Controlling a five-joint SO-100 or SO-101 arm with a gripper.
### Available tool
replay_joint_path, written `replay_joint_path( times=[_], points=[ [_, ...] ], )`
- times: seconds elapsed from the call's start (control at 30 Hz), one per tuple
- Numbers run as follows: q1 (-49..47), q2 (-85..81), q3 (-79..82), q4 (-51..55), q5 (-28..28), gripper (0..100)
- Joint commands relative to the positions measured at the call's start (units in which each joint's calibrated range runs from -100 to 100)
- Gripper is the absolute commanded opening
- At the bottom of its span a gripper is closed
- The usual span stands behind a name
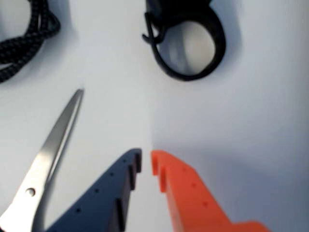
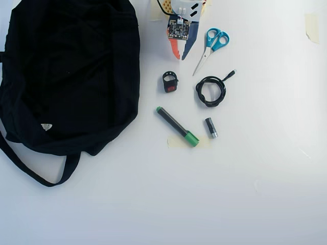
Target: Put the bike light into the black bag
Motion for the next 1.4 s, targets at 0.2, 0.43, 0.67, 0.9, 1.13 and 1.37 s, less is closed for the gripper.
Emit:
replay_joint_path(
  times=[0.2,0.43,0.67,0.9,1.13,1.37],
  points=[
    [-0.3,-0.8,1.1,3.0,0.2,3],
    [-0.3,-0.8,1.1,3.0,0.2,3],
    [-0.3,-0.8,1.1,3.0,0.2,3],
    [-0.3,-0.8,1.1,3.0,0.2,3],
    [-0.5,-0.8,1.1,3.0,0.3,2],
    [-0.4,-0.2,-2.9,2.6,0.3,3]
  ],
)
